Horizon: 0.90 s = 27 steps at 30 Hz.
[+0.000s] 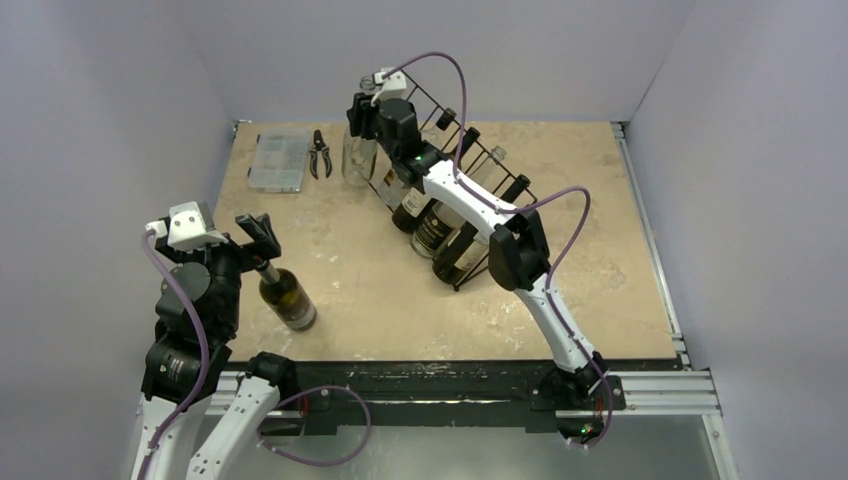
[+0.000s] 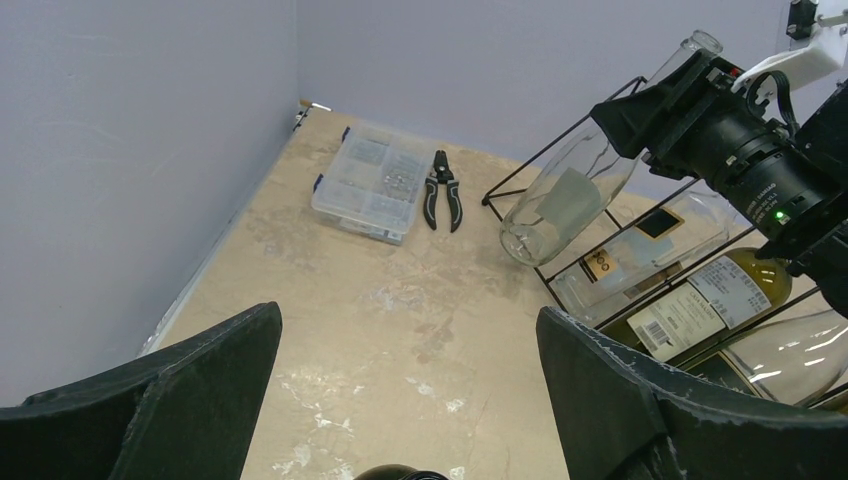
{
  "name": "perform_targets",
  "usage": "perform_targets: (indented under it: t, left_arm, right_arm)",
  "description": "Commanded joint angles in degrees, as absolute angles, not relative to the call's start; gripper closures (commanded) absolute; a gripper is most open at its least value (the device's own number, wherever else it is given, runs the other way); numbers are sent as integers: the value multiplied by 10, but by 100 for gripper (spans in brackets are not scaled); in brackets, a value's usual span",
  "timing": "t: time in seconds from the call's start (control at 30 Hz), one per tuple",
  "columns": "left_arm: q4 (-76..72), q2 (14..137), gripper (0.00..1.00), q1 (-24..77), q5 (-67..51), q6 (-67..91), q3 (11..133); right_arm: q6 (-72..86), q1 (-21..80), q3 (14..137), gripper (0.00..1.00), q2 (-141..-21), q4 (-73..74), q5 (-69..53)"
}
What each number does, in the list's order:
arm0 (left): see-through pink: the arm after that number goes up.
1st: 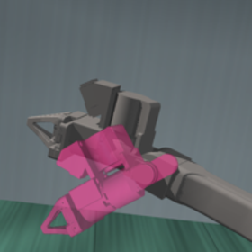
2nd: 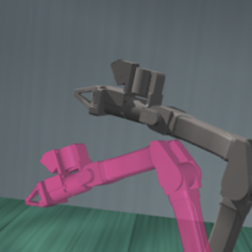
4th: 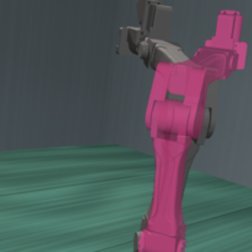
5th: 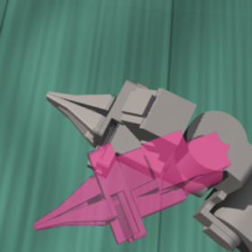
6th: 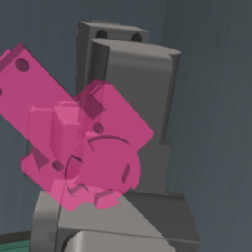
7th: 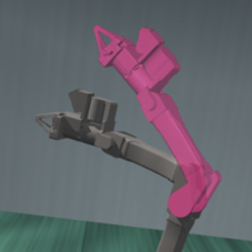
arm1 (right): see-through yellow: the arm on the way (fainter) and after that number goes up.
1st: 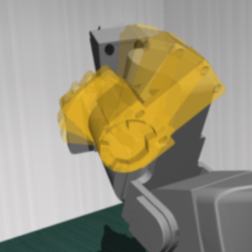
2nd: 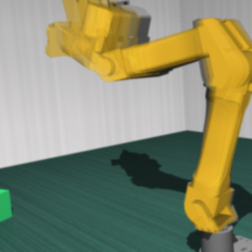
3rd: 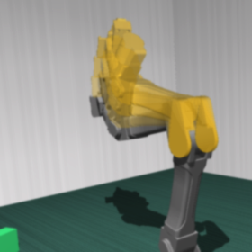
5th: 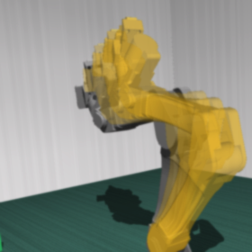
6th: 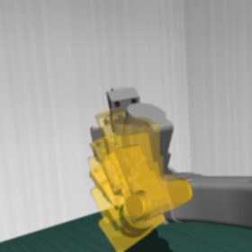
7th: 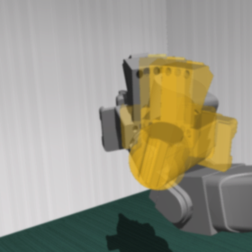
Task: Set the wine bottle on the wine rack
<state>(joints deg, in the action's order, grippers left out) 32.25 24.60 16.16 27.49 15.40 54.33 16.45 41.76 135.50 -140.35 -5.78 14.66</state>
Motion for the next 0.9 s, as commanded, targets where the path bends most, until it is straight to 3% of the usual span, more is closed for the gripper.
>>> perform_targets:
  t: [0.0, 0.87]
  left_arm:
    - [301, 254, 0, 163, 279, 145, 544]
    - [300, 257, 0, 164, 274, 146, 543]
  right_arm:
    - [150, 412, 1435, 100, -1373, -208, 167]
    - [176, 371, 1442, 96, -1434, -199, 175]
